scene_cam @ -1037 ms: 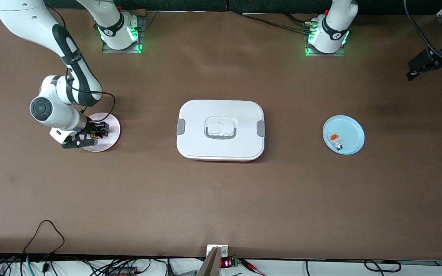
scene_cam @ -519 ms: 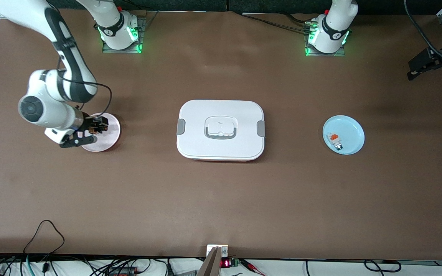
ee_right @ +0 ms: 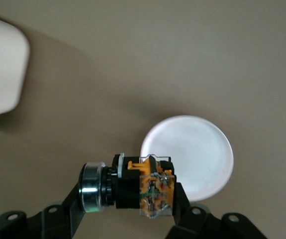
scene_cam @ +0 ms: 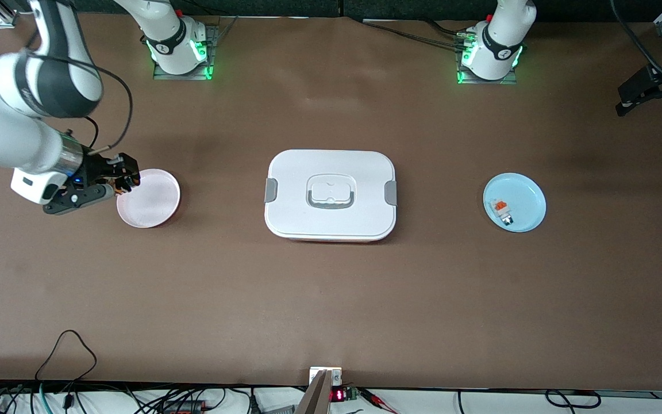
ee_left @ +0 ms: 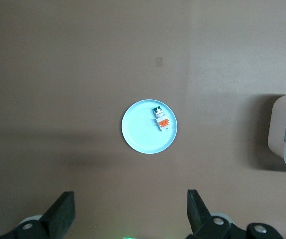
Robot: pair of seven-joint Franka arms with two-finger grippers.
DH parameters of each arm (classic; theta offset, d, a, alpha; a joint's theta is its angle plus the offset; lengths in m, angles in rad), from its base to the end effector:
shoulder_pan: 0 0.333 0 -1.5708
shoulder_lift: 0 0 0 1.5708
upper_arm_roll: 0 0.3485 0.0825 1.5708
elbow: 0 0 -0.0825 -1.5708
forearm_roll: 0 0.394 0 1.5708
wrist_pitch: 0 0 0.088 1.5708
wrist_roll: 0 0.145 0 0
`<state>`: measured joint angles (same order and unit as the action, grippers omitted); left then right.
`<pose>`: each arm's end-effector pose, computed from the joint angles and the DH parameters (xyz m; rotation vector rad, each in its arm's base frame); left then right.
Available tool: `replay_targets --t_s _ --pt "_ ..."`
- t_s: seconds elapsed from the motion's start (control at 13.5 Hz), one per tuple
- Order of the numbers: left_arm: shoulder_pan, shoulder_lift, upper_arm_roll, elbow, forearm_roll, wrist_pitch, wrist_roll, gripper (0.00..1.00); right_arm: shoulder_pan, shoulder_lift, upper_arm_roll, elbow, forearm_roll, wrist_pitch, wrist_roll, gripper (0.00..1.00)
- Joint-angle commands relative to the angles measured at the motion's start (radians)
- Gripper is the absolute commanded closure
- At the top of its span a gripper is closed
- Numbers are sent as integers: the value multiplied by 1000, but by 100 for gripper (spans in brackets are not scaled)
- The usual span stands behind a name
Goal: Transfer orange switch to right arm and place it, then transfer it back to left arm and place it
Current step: 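Lift the black switch off the white plate with the right gripper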
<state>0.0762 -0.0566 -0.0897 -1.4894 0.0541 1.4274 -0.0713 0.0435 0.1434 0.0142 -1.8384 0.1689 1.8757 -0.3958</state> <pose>0.5289 -0.0004 0.6762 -3.0811 -0.1010 0.0048 0.5963 0.0530 0.4324 -2.9062 -0.5802 0.1150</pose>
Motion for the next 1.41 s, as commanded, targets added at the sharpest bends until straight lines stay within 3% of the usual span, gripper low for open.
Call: replay_targets --t_s 0.0,0.15,0.37,0.59,0.81,1.04,1.11,1.33 --pt "4 -5 2 11 -8 -16 2 1 -7 9 4 50 124 -17 -158 77" --pt "4 -3 2 9 -8 -10 2 1 -7 5 24 68 170 -10 -260 77" --pt "2 0 2 9 24 25 7 1 -5 -4 33 84 405 -7 -449 77" --pt "2 23 2 0 27 76 8 1 -5 -8 88 85 621 -6 -716 77" --pt "4 41 2 -3 27 58 10 1 -5 -19 162 94 646 -7 -851 79" --pt "30 58 7 -2 9 50 65 1 -4 -16 223 99 808 -7 -972 79" --pt "37 60 22 -2 -55 33 109 1 -2 -13 243 99 861 -4 -1026 79" --pt "112 113 125 -5 -462 -19 134 1 -1 -7 317 99 940 43 -1130 79"
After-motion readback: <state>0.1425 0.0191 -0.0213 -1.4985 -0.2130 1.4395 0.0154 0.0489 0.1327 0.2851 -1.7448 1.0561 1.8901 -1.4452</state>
